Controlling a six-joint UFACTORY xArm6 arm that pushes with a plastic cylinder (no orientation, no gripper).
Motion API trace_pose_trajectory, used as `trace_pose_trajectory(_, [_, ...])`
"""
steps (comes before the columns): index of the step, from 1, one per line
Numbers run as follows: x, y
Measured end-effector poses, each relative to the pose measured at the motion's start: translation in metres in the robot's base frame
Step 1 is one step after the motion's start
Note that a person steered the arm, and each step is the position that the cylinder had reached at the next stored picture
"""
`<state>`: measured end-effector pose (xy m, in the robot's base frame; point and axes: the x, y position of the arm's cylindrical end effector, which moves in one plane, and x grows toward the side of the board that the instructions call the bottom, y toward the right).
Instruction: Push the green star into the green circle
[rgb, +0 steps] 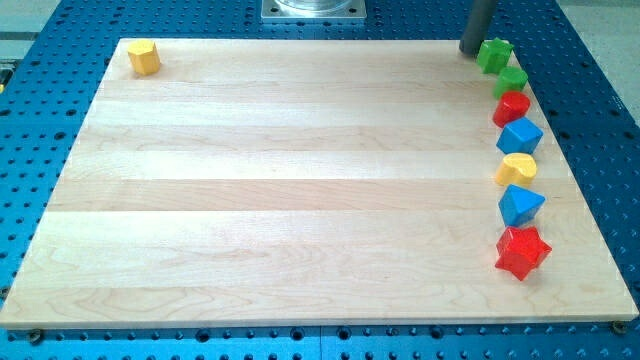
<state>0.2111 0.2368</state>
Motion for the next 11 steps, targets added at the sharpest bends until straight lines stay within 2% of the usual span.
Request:
trace_pose_trajectory(1, [0.003,0.003])
trace_pose_trajectory(4, [-0.003,0.067])
trace_pose_trajectory(10, [0.018,0.034])
trace_pose_trajectory(11, [0.036,0.033])
